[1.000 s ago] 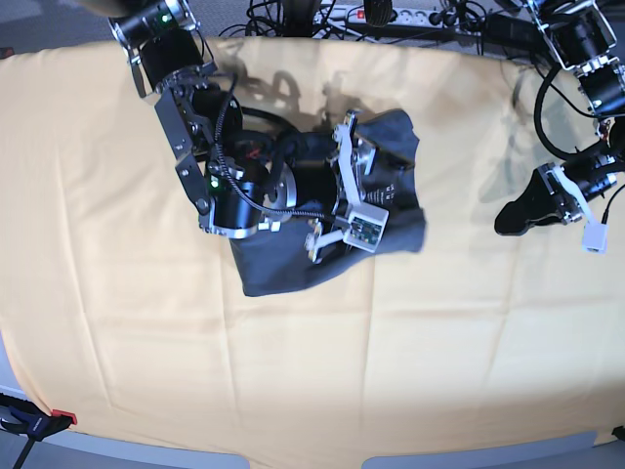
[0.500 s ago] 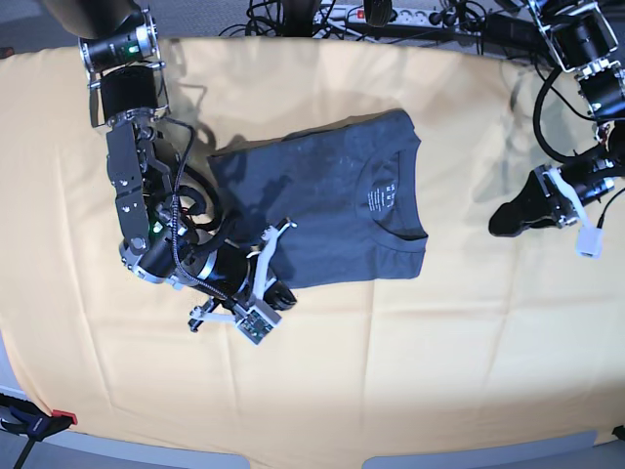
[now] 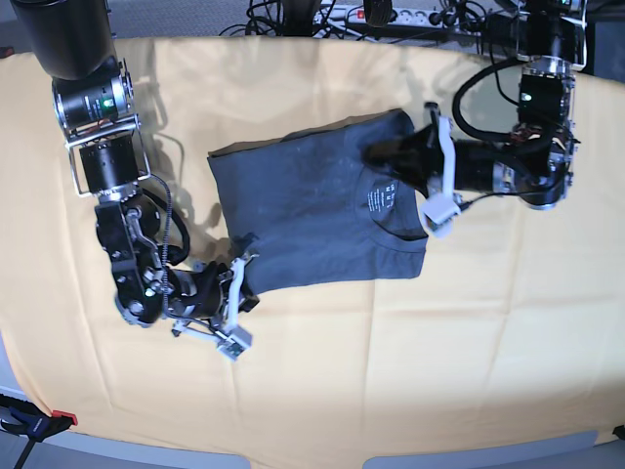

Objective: Fold the T-shirt properly
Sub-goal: 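Press the folded shirt flat with both grippers and release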

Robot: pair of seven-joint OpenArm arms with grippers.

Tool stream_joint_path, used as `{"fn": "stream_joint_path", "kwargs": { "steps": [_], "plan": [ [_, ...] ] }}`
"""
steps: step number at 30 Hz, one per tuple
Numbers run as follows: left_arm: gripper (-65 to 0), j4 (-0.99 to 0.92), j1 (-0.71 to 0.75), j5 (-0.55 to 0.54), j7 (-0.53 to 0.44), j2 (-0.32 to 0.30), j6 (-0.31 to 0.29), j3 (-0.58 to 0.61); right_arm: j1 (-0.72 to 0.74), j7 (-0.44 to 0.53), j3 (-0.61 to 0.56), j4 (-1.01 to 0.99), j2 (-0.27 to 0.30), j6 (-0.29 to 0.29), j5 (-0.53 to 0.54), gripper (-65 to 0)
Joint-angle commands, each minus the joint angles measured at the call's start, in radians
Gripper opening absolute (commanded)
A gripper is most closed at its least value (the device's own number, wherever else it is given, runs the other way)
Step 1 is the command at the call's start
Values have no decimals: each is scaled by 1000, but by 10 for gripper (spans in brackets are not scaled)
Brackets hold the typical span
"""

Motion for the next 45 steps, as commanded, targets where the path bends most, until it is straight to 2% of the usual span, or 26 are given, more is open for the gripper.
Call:
{"fn": "stream_joint_path", "kwargs": {
  "steps": [1, 4, 8, 15, 21, 24, 27, 31, 35, 37, 39, 43, 45],
  "plan": [
    [-650, 22, -14, 8, -10, -10, -6, 25, 39, 16, -20, -1, 0, 11, 15, -650],
    [-650, 24, -14, 125, -10, -10, -6, 115, 49, 17, -87, -13, 2, 22, 14, -650],
    [-650, 23, -10, 267, -24, -14, -6, 192, 48, 17, -111, -13, 3, 33, 14, -650],
    [-650, -23, -13, 576, -272, -102, -6, 253, 46, -13, -113, -13, 24, 33, 31, -650],
    [-650, -23, -40, 755, -403, -158, -6, 253, 15, -135, -112, 55, 96, 49, 246, -650],
    [-650, -34, -40, 844, -507, -172, 10, 252, -55, -135, -112, 164, 153, 15, 323, -650],
    [-650, -106, -55, 952, -701, -171, 21, 253, -147, -133, -112, 290, 194, -26, 336, -650],
    [-650, -281, -97, 1088, -991, -161, 6, 253, -302, -134, -97, 465, 226, -85, 274, -650],
    [-650, -491, -183, 1218, -1167, -117, 4, 253, -478, -129, -44, 610, 227, -150, 192, -650],
    [-650, -587, -246, 1248, -1231, -90, 5, 253, -559, -126, -12, 679, 224, -164, 179, -650],
    [-650, -656, -305, 1255, -1266, -61, 4, 253, -644, -125, 25, 752, 212, -190, 124, -650],
    [-650, -689, -399, 1264, -1271, -5, -6, 253, -802, -98, 114, 856, 161, -291, -10, -650],
    [-650, -689, -444, 1268, -1267, 4, -6, 253, -847, -90, 157, 891, 132, -361, -84, -650]
  ]
}}
